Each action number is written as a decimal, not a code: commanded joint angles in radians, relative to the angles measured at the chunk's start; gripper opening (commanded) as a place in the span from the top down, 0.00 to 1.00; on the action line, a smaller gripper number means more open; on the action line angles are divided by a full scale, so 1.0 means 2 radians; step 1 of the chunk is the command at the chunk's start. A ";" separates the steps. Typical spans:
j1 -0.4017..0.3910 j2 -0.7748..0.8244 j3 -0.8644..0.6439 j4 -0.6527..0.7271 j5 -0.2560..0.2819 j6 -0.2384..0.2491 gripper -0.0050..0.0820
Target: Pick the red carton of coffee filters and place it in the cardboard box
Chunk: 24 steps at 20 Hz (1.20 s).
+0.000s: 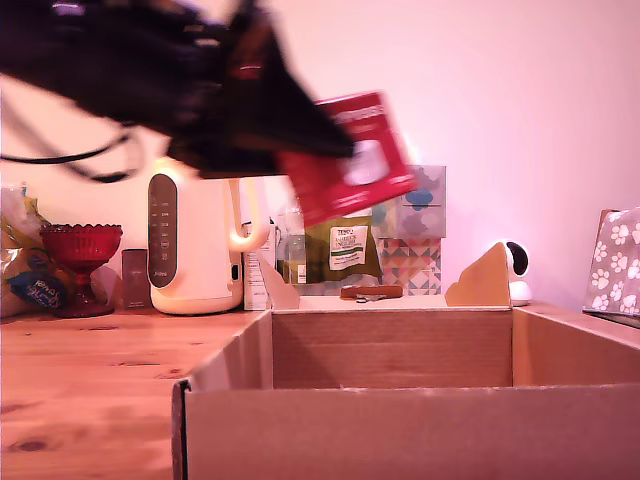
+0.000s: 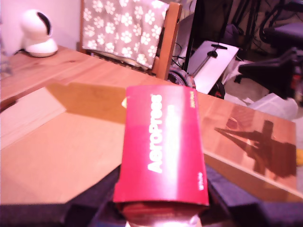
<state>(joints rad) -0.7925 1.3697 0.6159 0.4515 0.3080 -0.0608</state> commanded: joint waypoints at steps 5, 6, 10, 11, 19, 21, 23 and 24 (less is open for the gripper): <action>-0.015 0.099 0.085 -0.101 -0.001 0.032 0.70; -0.017 0.114 0.103 -0.125 -0.001 0.032 0.70; -0.023 0.155 0.152 -0.217 -0.001 0.037 0.70; -0.023 0.156 0.156 -0.228 -0.001 0.037 0.70; -0.023 0.148 0.184 -0.273 0.039 0.034 0.19; -0.021 0.125 0.185 -0.284 0.038 0.034 0.35; -0.013 0.096 0.185 -0.302 0.033 0.031 0.70; -0.009 0.083 0.185 -0.305 0.028 0.031 0.92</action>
<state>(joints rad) -0.8173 1.5658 0.9909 -0.1616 0.3679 0.0036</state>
